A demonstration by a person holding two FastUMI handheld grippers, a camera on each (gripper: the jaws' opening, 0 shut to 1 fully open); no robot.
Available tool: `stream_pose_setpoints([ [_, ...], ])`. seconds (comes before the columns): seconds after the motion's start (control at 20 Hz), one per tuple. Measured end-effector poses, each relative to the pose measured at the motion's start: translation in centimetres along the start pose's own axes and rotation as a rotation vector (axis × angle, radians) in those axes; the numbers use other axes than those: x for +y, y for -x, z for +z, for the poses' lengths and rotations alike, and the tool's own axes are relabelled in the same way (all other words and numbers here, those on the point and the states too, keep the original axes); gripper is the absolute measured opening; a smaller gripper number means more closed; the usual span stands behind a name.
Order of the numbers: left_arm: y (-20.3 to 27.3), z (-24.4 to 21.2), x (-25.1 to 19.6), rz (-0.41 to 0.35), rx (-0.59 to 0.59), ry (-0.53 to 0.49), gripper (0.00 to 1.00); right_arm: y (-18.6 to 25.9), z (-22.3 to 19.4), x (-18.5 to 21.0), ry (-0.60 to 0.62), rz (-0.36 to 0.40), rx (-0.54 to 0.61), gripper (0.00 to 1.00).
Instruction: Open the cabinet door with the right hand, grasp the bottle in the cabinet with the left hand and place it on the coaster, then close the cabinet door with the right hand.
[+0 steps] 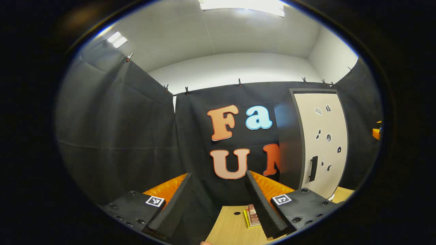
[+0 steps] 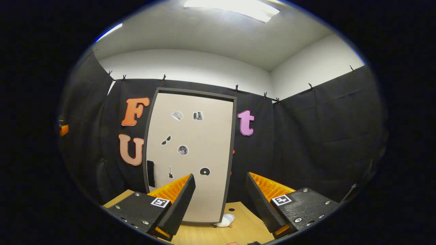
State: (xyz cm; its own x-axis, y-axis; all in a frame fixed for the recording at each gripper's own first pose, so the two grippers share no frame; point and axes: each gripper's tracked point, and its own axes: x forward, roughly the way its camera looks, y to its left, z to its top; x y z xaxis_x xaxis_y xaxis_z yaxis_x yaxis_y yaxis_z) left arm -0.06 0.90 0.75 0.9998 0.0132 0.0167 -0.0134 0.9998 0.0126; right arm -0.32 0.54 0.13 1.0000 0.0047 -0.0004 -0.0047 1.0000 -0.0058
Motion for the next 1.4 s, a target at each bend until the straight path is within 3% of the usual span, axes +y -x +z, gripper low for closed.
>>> stream_pose_setpoints([
  [0.7,0.4,-0.3,0.3,-0.001,0.004,0.001,0.99,0.1,-0.7,1.4,-0.013,0.013,0.015,0.93],
  [1.4,1.5,-1.7,4.6,0.071,0.028,-0.015,0.99,-6.3,-4.1,15.4,-0.009,0.194,0.060,0.93],
])
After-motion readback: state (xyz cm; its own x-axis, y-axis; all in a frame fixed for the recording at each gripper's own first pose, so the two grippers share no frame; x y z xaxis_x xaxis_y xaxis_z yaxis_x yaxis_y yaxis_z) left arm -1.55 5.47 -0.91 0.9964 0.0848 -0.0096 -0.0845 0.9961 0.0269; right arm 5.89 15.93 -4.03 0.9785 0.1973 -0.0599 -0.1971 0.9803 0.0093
